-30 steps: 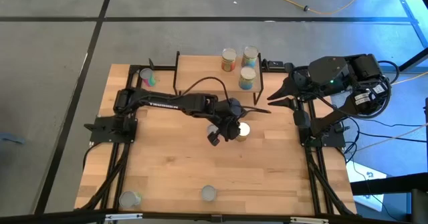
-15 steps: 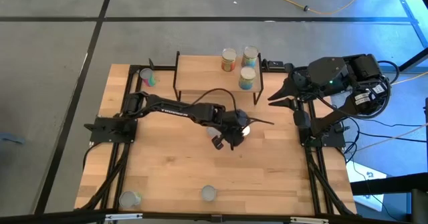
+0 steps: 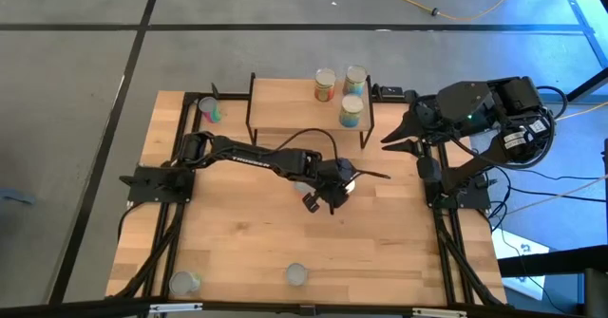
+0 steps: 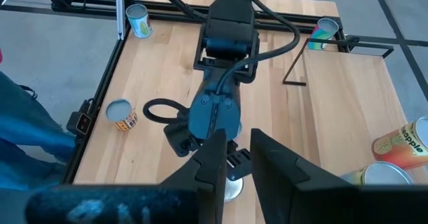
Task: Pick and place cans onto a shelf
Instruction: Put the canned green beans on the shelf, then put the canned vegetables mixed on the shelf
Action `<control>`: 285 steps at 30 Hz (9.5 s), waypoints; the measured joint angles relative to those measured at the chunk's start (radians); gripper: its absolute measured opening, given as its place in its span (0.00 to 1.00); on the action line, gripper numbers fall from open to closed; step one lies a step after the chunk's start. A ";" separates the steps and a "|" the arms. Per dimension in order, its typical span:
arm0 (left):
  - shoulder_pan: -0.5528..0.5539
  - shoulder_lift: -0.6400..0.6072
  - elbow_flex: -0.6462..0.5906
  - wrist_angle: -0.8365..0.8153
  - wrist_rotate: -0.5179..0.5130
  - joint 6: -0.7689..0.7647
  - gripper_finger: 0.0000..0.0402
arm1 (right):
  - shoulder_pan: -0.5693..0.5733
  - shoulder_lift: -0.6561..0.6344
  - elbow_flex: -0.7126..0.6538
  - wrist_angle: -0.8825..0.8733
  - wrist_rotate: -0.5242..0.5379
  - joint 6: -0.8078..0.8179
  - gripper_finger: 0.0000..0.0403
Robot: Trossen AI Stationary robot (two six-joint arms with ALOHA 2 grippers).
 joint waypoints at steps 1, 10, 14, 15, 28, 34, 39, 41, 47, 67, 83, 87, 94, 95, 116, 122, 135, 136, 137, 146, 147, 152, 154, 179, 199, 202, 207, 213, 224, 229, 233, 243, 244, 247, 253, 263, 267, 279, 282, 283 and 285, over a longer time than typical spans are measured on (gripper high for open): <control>0.001 0.000 0.000 -0.001 -0.004 -0.002 0.14 | 0.000 0.000 0.000 0.000 0.000 -0.001 0.17; 0.020 0.000 0.000 -0.003 -0.017 -0.034 0.14 | 0.000 0.000 0.000 0.000 0.000 -0.001 0.17; 0.026 0.000 0.000 -0.009 0.001 -0.051 0.14 | 0.000 0.000 0.000 0.000 0.000 -0.001 0.17; 0.026 0.000 0.000 -0.010 0.008 -0.054 0.14 | 0.000 0.000 0.000 0.000 0.000 -0.001 0.17; 0.023 0.040 0.003 0.010 0.013 -0.074 0.14 | 0.000 0.000 0.000 -0.012 0.000 -0.001 0.17; 0.023 0.048 0.002 0.006 -0.021 -0.087 0.14 | 0.000 0.000 0.000 -0.015 0.000 -0.001 0.17; 0.023 0.048 0.002 0.007 -0.026 -0.097 0.12 | 0.000 0.000 0.000 -0.016 0.000 -0.001 0.17; 0.019 0.048 0.002 0.006 -0.027 -0.098 0.08 | 0.000 0.000 0.000 -0.016 0.000 -0.001 0.17; 0.006 0.048 0.002 0.006 -0.044 -0.102 0.01 | 0.000 0.000 0.000 -0.019 0.000 -0.002 0.17; -0.011 0.000 0.238 -0.331 -0.038 -0.150 0.00 | 0.000 0.000 0.000 -0.027 0.000 -0.002 0.17; 0.029 -0.053 0.546 -0.650 -0.182 -0.364 0.00 | 0.000 0.000 0.000 -0.027 -0.034 -0.012 0.17; 0.075 -0.067 0.544 -0.694 -0.227 -0.418 0.00 | 0.000 0.000 0.000 -0.034 -0.034 -0.055 0.17; 0.174 -0.068 0.545 -0.684 -0.228 -0.445 0.00 | 0.000 0.000 0.000 -0.035 -0.036 -0.063 0.17; 0.189 -0.068 0.545 -0.675 -0.228 -0.446 0.00 | 0.000 0.000 0.000 -0.035 -0.036 -0.065 0.17; 0.351 -0.022 0.542 -0.606 -0.068 -0.409 0.00 | 0.000 0.000 0.000 -0.042 -0.036 -0.110 0.17; 0.346 -0.007 0.545 -0.589 -0.069 -0.380 0.00 | 0.000 0.000 0.000 -0.042 -0.036 -0.110 0.17; 0.351 0.000 0.545 -0.591 -0.129 -0.356 0.00 | 0.000 0.000 0.000 -0.042 -0.035 -0.110 0.17; 0.350 0.000 0.545 -0.592 -0.139 -0.356 0.00 | 0.000 0.000 0.000 -0.042 -0.036 -0.110 0.17; 0.350 0.000 0.545 -0.592 -0.147 -0.355 0.00 | 0.000 0.000 0.000 -0.042 -0.036 -0.110 0.17; 0.351 0.001 0.545 -0.592 -0.158 -0.337 0.00 | 0.000 0.000 0.000 -0.042 -0.036 -0.106 0.17; 0.351 0.001 0.545 -0.592 -0.157 -0.337 0.00 | 0.000 0.000 0.000 -0.042 -0.036 -0.105 0.17; 0.352 0.001 0.545 -0.592 -0.146 -0.337 0.00 | 0.000 0.000 0.000 -0.042 -0.035 -0.103 0.17; 0.352 0.001 0.545 -0.592 -0.146 -0.337 0.01 | 0.000 0.000 0.000 -0.042 -0.036 -0.103 0.17; 0.351 0.003 0.543 -0.555 -0.157 -0.341 0.08 | 0.000 0.000 0.000 -0.042 -0.037 -0.103 0.17; 0.208 -0.116 0.559 -0.590 -0.300 -0.433 0.08 | 0.000 0.000 0.000 -0.042 -0.038 -0.106 0.17; 0.166 -0.165 0.559 -0.656 -0.277 -0.496 0.08 | 0.000 0.000 0.000 -0.042 -0.038 -0.106 0.17; 0.087 -0.220 0.561 -0.787 -0.227 -0.586 0.08 | 0.000 0.000 0.000 -0.051 -0.057 -0.127 0.17; -0.003 -0.250 0.560 -1.014 -0.194 -0.813 0.08 | 0.000 0.000 0.000 -0.060 -0.089 -0.171 0.17; -0.117 -0.347 0.493 -1.016 -0.163 -1.266 0.08 | 0.000 0.000 0.000 -0.093 -0.088 -0.241 0.17; -0.184 -0.449 0.353 -1.013 -0.125 -1.511 0.08 | 0.000 0.000 0.000 -0.108 -0.088 -0.243 0.17; -0.260 -0.525 0.187 -1.014 -0.039 -1.664 0.08 | 0.000 0.000 -0.001 -0.109 -0.088 -0.282 0.17; -0.538 -0.651 -0.158 -1.016 0.083 -1.847 0.08 | 0.000 0.000 0.000 -0.110 -0.089 -0.292 0.17; -0.565 -0.657 -0.182 -1.016 0.084 -1.864 0.08 | 0.000 0.000 0.000 -0.110 -0.089 -0.288 0.17; -0.644 -0.663 -0.250 -0.994 0.097 -1.877 0.08 | 0.000 0.000 0.000 -0.109 -0.089 -0.266 0.17; -0.780 -0.664 -0.333 -0.929 0.064 -1.895 0.08 | 0.000 0.000 0.000 -0.109 -0.151 -0.260 0.17; -0.896 -0.664 -0.401 -0.809 -0.042 -2.030 0.08 | 0.000 0.000 0.000 -0.069 -0.245 -0.219 0.17; -0.932 -0.664 -0.433 -0.754 -0.036 -2.091 0.08 | 0.000 0.000 0.000 -0.069 -0.245 -0.183 0.17; -1.079 -0.663 -0.564 -0.504 -0.030 -2.137 0.08 | 0.000 0.000 0.000 -0.069 -0.245 -0.180 0.17; -1.109 -0.663 -0.596 -0.450 -0.030 -2.137 0.08 | 0.000 0.000 0.000 -0.069 -0.245 -0.180 0.17; -1.118 -0.663 -0.605 -0.439 -0.030 -2.137 0.08 | 0.000 0.000 0.000 -0.069 -0.245 -0.180 0.17; -1.134 -0.663 -0.618 -0.435 -0.030 -2.145 0.08 | 0.000 0.000 0.000 -0.068 -0.245 -0.180 0.17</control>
